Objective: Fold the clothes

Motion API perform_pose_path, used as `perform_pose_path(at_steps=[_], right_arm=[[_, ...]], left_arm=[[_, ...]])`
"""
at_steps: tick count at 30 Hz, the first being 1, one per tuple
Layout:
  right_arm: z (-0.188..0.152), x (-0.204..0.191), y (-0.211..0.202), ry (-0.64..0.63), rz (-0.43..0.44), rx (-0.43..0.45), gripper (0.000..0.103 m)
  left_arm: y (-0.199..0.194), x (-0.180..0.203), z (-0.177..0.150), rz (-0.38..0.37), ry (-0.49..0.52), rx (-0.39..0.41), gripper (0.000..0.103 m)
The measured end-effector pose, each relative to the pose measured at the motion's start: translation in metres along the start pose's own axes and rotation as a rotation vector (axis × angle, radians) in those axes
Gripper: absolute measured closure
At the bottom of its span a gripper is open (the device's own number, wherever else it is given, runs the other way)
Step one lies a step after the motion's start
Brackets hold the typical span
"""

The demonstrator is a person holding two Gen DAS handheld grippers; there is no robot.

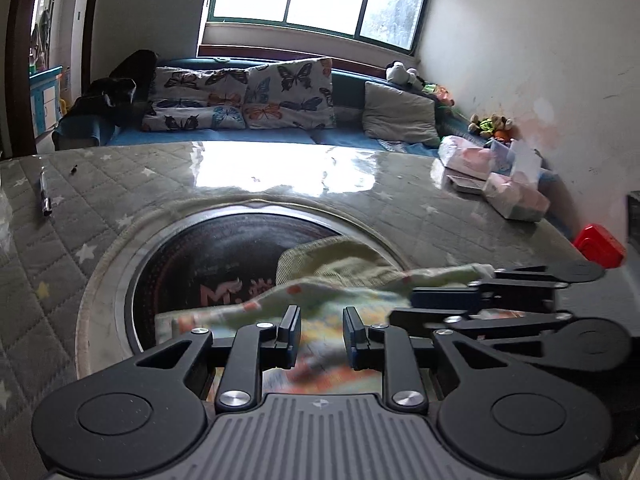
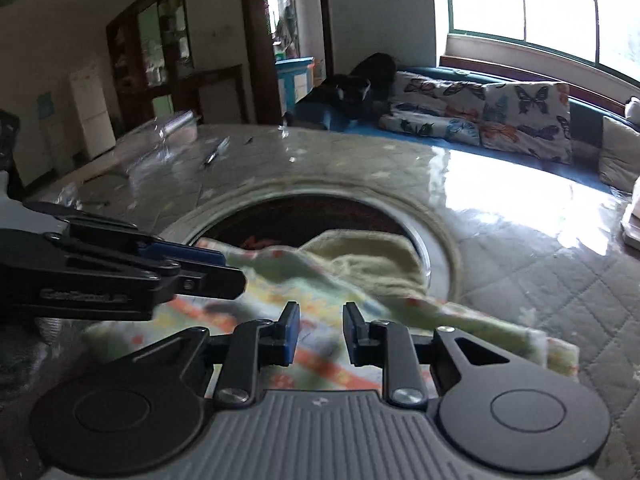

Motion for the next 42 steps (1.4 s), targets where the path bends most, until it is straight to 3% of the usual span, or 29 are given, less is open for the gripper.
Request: perform_pose_path(at_steps=[5,11,19,25,42], right_arm=[[-0.004,0.000,0.010,0.000,-0.020,-0.024,0.076],[-0.004,-0.013,-0.017,-0.016,-0.011,0.026,0.076],[-0.033,-0.036,-0.023,-0.068,-0.013,0.004,0.075],[-0.032,-0.040,-0.039,-0.085,-0.020,0.037,0.075],[-0.051,-0.042,-0.042,-0.088,-0.035,0.020,0.073]], left_arm=[[-0.010,0.004,-0.019,-0.010,0.017,-0.010,0.078],[-0.019,0.006,-0.033,-0.020,0.015,-0.006,0.079],[-0.022,0.009,-0.052,0.007,0.056,0.001,0.078],[-0.030,0.007,-0.055,0.024,0.054,0.019,0.078],[-0.034,0.006,-0.064,0.039,0.048,0.036,0.077]])
Point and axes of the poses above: each gripper's, at about its wrist camera, not at the fingertips, and y roughly the way its jaws point, x to its right, z to its top, the point moved 5 cm from there along y, roughly the way its jaws point, and after that the axes turned 6 degrees about z, right-handed, at the moved point
